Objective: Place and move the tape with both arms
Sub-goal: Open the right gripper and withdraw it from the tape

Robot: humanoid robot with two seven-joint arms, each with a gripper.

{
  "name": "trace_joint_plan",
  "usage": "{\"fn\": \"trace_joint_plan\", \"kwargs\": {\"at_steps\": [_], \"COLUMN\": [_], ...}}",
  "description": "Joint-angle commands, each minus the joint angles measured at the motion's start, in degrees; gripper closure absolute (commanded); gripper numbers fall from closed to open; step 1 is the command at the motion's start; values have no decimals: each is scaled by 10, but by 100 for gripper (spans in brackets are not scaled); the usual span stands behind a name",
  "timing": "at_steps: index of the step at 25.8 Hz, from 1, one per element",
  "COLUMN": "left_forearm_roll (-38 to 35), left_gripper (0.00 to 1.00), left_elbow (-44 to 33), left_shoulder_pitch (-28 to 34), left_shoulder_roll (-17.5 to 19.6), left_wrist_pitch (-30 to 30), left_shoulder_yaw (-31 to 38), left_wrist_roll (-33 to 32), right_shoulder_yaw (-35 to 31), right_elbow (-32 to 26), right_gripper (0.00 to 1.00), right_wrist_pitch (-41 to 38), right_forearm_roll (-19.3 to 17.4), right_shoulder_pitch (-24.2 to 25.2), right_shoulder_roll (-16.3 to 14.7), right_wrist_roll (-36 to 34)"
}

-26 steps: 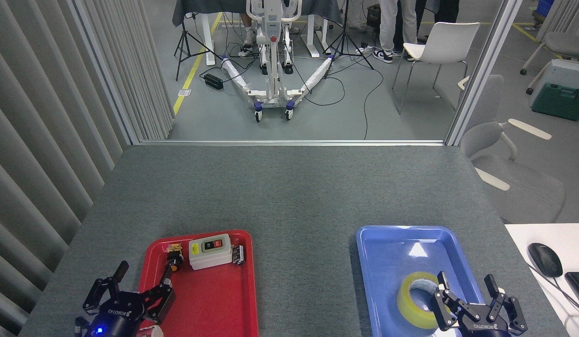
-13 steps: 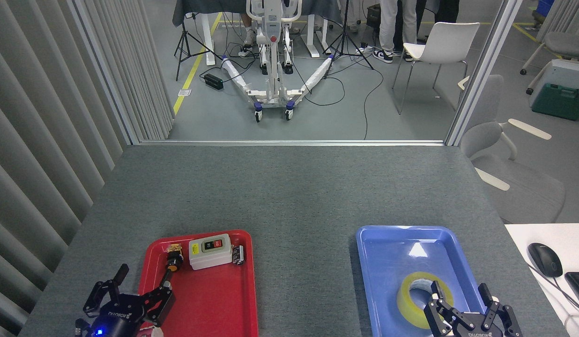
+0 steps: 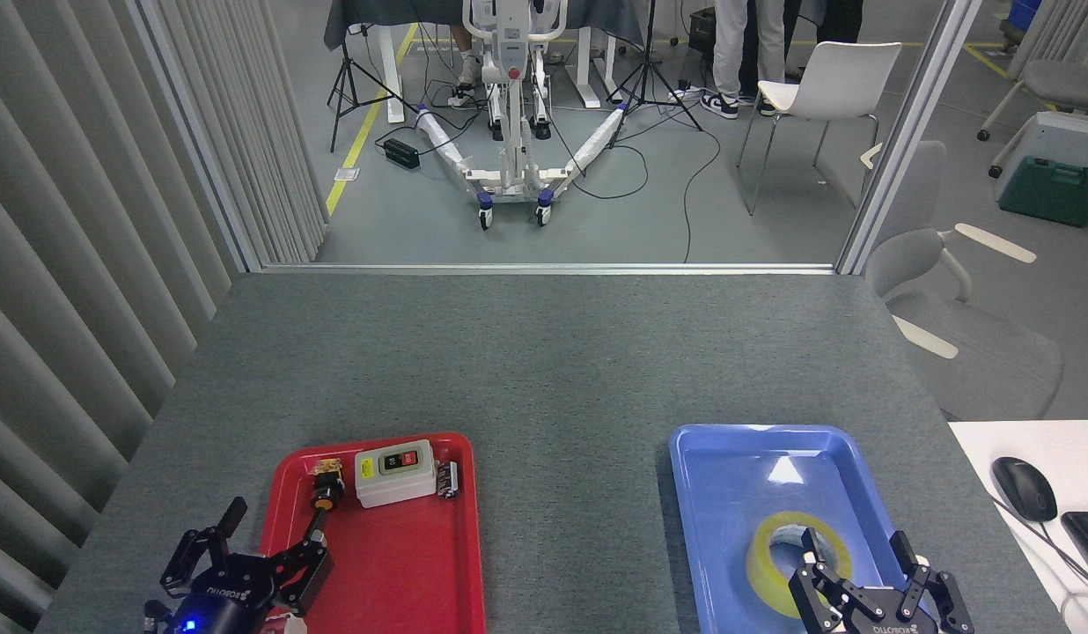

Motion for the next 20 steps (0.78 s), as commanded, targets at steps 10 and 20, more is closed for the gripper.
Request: {"fn": "trace_joint_plan", "kwargs": {"at_steps": [10,20], "left_forearm_roll": [0,0], "left_gripper": [0,0], "left_elbow": [5,12], "left_shoulder_pitch": [-2,-4], "left_shoulder_roll": [-8,-15], "left_wrist_pitch": [-8,-21], "left_shoulder_yaw": [1,2], "left_wrist_roll": [0,-1], "right_shoulder_yaw": [0,0], "right_elbow": [-2,-3], "right_gripper": [1,1], "right_wrist_pitch": [-5,-6], "right_forearm_roll": [0,0], "right_shoulder_pitch": [0,1], "right_shoulder_roll": [3,3], "right_wrist_roll": [-1,0]}}
